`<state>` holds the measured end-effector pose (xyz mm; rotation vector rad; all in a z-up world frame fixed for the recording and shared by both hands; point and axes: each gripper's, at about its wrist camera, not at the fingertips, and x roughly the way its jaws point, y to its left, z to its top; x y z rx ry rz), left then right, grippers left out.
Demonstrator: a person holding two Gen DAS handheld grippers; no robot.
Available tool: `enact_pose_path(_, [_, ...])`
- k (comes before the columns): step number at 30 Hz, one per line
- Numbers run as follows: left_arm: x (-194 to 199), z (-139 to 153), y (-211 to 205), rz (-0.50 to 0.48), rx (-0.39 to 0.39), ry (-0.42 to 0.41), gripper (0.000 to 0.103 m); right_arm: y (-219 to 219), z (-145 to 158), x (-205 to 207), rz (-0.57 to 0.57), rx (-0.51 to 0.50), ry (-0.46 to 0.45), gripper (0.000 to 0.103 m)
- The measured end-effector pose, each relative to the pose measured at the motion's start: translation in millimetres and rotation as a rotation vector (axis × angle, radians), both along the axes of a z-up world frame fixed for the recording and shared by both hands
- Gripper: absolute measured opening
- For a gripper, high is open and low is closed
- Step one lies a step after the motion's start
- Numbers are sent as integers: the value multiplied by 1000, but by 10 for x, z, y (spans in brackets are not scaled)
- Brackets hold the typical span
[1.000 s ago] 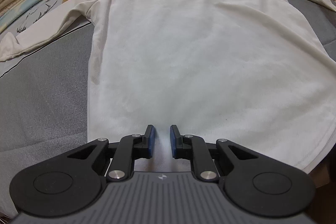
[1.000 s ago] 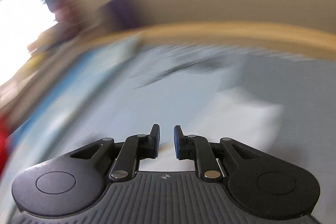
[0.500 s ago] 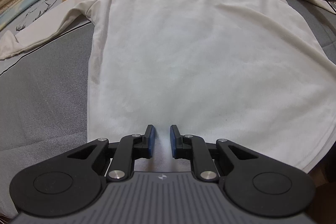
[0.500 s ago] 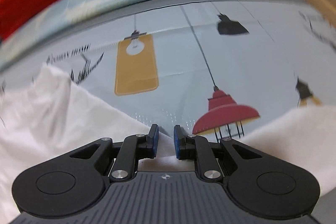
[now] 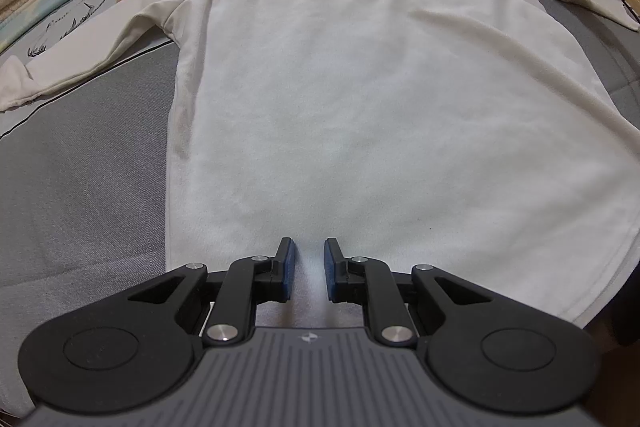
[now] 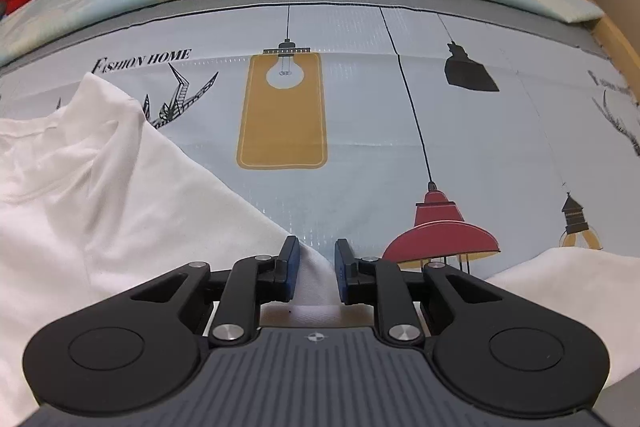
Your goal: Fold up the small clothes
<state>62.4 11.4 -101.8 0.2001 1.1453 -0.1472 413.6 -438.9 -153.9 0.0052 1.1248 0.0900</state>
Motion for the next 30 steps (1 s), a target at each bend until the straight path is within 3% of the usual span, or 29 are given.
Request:
enact_pose_path(6, [10, 1, 1, 0, 1, 5, 16, -50, 125, 4, 27, 37, -12, 20])
enact_pose_path(9, [5, 2, 0, 0, 0, 3, 16, -44, 18, 1, 44, 34, 29, 21])
enact_pose_path(15, [5, -1, 3, -1, -1, 2, 16, -84, -15, 7, 36, 67, 15, 21])
enact_pose_path(16, [4, -1, 3, -2, 0, 2, 16, -81, -24, 3, 43, 68, 9, 21])
enact_pose_path(18, [3, -2, 2, -2, 0, 2, 16, -84, -22, 9, 51, 66, -1, 0])
enact_pose_path(22, [3, -1, 2, -2, 1, 2, 16, -81, 25, 41, 64, 65, -13, 0])
enact_pose_path(27, [4, 0, -2, -5, 4, 4, 17, -25, 95, 114, 36, 93, -119, 0])
enact_pose_path(30, [3, 3, -3, -5, 5, 3, 17, 27, 53, 153, -2, 24, -136, 0])
